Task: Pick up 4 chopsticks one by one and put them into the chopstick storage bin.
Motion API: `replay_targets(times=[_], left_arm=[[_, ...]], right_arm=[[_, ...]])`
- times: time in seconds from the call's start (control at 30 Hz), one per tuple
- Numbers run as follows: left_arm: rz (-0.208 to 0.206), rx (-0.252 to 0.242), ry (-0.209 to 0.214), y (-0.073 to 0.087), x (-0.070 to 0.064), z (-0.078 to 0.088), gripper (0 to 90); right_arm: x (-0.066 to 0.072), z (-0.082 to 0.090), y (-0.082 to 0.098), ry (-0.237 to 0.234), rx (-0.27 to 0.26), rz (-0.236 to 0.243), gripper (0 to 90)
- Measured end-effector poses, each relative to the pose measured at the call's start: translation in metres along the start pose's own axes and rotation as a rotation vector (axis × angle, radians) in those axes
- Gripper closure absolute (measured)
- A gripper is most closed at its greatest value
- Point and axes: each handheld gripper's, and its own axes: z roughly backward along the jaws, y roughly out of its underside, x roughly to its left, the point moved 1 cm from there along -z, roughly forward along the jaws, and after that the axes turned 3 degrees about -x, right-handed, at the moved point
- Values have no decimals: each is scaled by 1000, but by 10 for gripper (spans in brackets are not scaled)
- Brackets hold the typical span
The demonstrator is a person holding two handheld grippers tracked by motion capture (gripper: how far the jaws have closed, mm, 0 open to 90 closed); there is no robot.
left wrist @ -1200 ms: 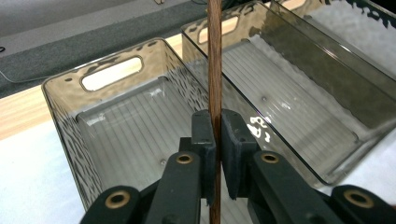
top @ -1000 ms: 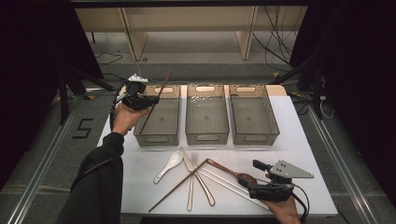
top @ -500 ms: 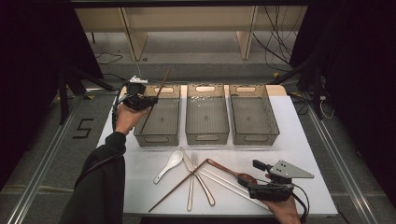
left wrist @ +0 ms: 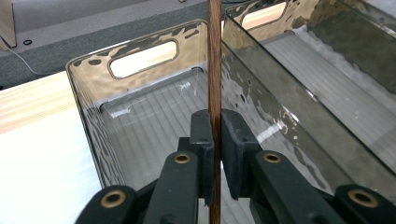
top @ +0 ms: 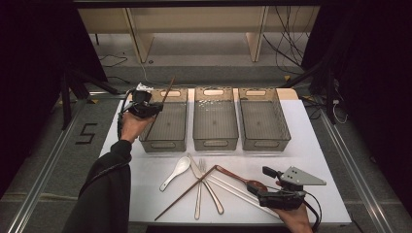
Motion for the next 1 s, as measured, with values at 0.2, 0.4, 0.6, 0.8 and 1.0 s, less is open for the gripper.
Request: replay_targets(times=[0.2,0.4,0.6,0.8,1.0], left_arm=[[37,23,3,1,-1,0,620],[80,37,52,-2,-9,13,470],[84,52,96,-2,-28,32,341],[50,60,136,7,-52,55,268],[24,82,166,24,-73,68,238]], right_arm=[[0,0,0,-1,-1,0,184],[0,0,0,-1,-3,-1,184],[0,1,-1,2,-3,3,184],[-1,1,-1,9,-5,3,184],[0,1,-1,11,-3,6,183]])
